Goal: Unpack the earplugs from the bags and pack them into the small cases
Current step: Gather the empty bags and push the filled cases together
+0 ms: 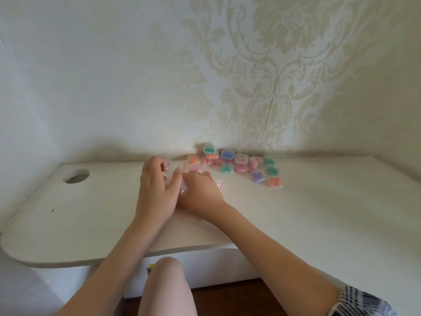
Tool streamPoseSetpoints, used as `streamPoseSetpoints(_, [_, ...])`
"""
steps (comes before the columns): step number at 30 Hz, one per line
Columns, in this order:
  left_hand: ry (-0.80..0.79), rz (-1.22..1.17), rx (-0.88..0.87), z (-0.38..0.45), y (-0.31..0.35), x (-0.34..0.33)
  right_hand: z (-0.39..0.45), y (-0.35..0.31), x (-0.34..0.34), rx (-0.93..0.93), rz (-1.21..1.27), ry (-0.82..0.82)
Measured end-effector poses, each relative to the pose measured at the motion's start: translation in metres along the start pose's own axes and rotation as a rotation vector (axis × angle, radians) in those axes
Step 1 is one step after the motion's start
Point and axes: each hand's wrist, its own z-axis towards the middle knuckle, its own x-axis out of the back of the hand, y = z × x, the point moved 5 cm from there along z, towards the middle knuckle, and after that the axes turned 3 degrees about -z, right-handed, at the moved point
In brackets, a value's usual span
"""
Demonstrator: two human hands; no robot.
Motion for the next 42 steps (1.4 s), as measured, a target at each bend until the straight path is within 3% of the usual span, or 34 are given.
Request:
streamPoseSetpoints(2, [-0.001,0.158,-0.012,-0.003,0.002,0.000,-0.003,0.003,-0.001,0.022,0.049,0.064])
streamPoseSetpoints(4, [-0.100,0.239,0.094,-0.001,-0.003,-0.002,-0.009,0.005,0.002,0.069,0.098,0.104])
streamPoseSetpoints(6, [-0.223,0.210,0.145,-0.001,-0.004,-0.008,-0.012,0.010,0.003,0.101,0.182,0.105])
streamPoseSetpoints(9, [-0.268,0.132,0.138,-0.003,0.001,-0.012,-0.013,0.018,0.006,0.072,0.268,0.096])
streamPoseSetpoints(11, [-0.248,0.012,0.179,-0.004,0.001,-0.011,-0.013,0.017,0.012,0.075,0.309,0.055])
streamPoseSetpoints(14, [-0.223,-0.393,0.397,-0.003,-0.008,-0.016,-0.012,0.015,0.012,0.058,0.227,-0.128])
streamPoseSetpoints(16, [-0.217,-0.487,0.446,-0.002,-0.012,-0.019,-0.013,0.014,0.011,0.050,0.174,-0.150])
streamPoseSetpoints(20, [-0.050,0.020,0.068,0.006,-0.004,-0.003,-0.016,0.011,0.010,0.032,0.124,-0.090])
streamPoseSetpoints(24, [-0.303,0.359,0.120,0.009,-0.013,-0.012,-0.016,0.011,0.006,0.057,0.126,-0.035])
streamPoseSetpoints(28, [-0.256,0.176,0.168,0.002,-0.004,-0.010,-0.015,0.016,0.004,0.048,0.187,-0.013])
streamPoseSetpoints(32, [-0.141,-0.102,0.224,0.000,0.003,-0.008,-0.008,0.013,0.007,0.020,0.120,-0.105])
streamPoseSetpoints(38, [-0.062,-0.179,0.214,0.000,0.005,-0.006,-0.007,0.010,0.007,-0.029,0.105,0.004])
streamPoseSetpoints(42, [-0.011,-0.303,0.225,0.002,0.002,-0.006,-0.010,0.018,0.027,-0.072,0.343,0.064])
